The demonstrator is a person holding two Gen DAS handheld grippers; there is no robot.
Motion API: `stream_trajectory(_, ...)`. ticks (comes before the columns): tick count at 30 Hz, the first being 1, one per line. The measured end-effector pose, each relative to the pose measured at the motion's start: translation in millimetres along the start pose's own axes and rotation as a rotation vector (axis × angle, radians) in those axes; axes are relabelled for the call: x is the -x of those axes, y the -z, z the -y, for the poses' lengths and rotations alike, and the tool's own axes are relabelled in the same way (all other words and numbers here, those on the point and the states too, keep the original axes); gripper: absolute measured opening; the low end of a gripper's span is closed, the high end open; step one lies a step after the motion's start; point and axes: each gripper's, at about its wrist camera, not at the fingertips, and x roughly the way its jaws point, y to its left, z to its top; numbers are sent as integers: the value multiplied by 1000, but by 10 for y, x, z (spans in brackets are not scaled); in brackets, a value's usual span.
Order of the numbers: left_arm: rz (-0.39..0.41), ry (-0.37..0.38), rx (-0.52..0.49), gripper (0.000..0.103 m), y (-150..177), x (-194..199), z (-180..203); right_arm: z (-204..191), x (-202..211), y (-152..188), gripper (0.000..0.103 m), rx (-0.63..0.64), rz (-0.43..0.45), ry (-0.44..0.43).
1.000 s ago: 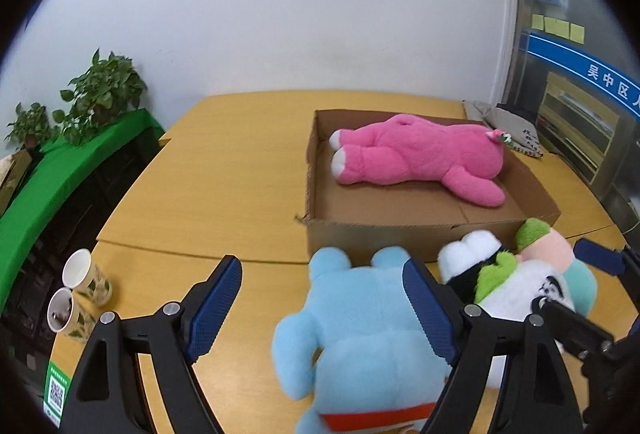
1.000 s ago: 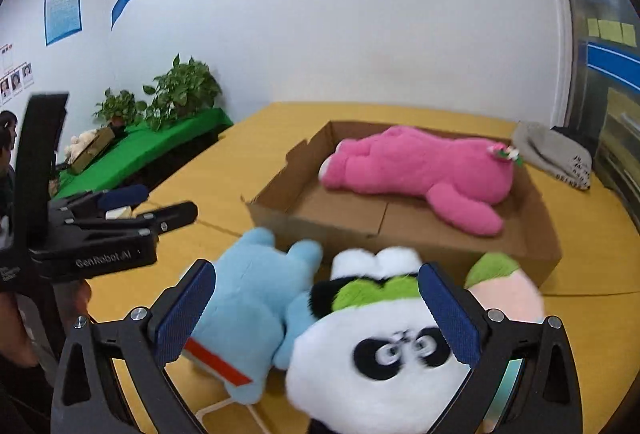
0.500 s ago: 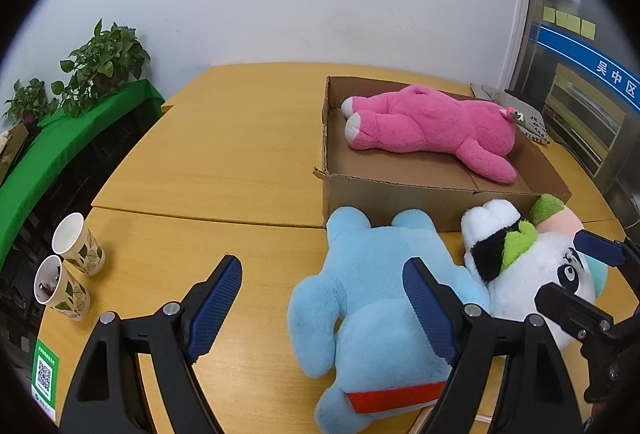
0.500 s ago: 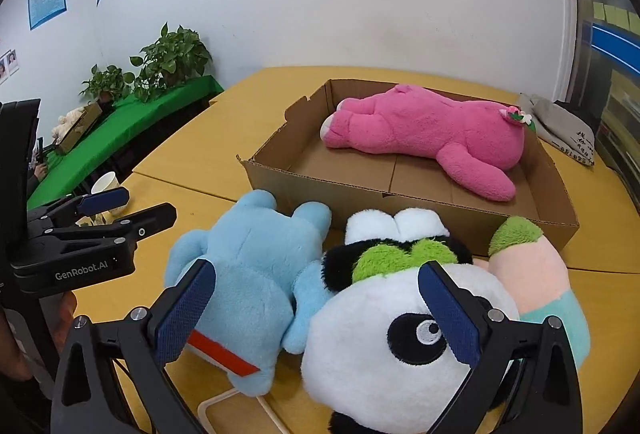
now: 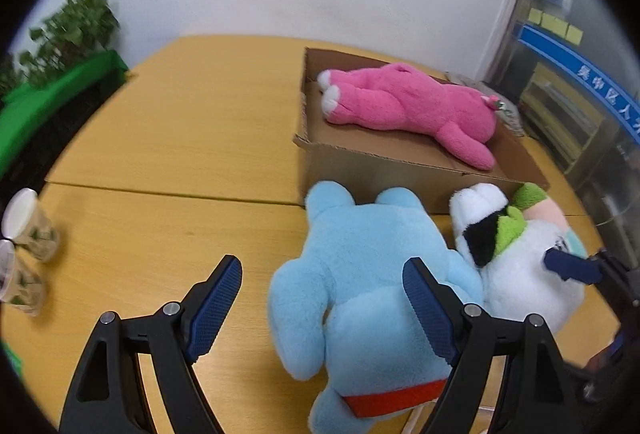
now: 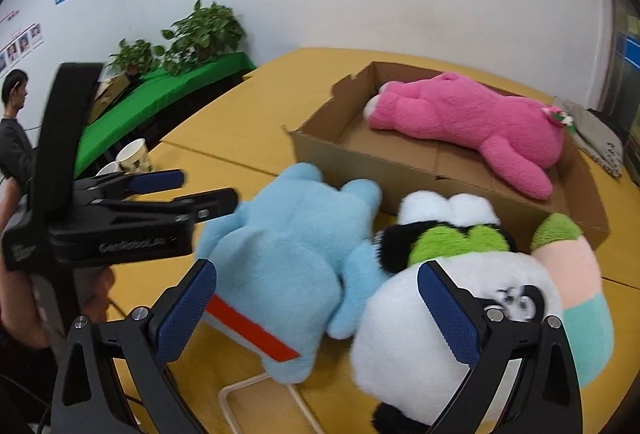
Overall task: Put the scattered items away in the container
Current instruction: 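Close both grippers on the light-blue plush's body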
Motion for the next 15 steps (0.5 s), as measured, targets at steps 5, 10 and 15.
stream_trajectory(5, -103, 142, 24, 83, -17, -422, -285, -178, -283, 56, 95, 37, -60, -63)
stream_trajectory(10, -140, 266, 75, 83, 48, -643, -479, -191, -650, 107, 91, 37, -122, -72)
stream_trajectory(15, -160, 341, 114, 82, 146, -642, -593, -243, -720, 157, 92, 51, -131, -138)
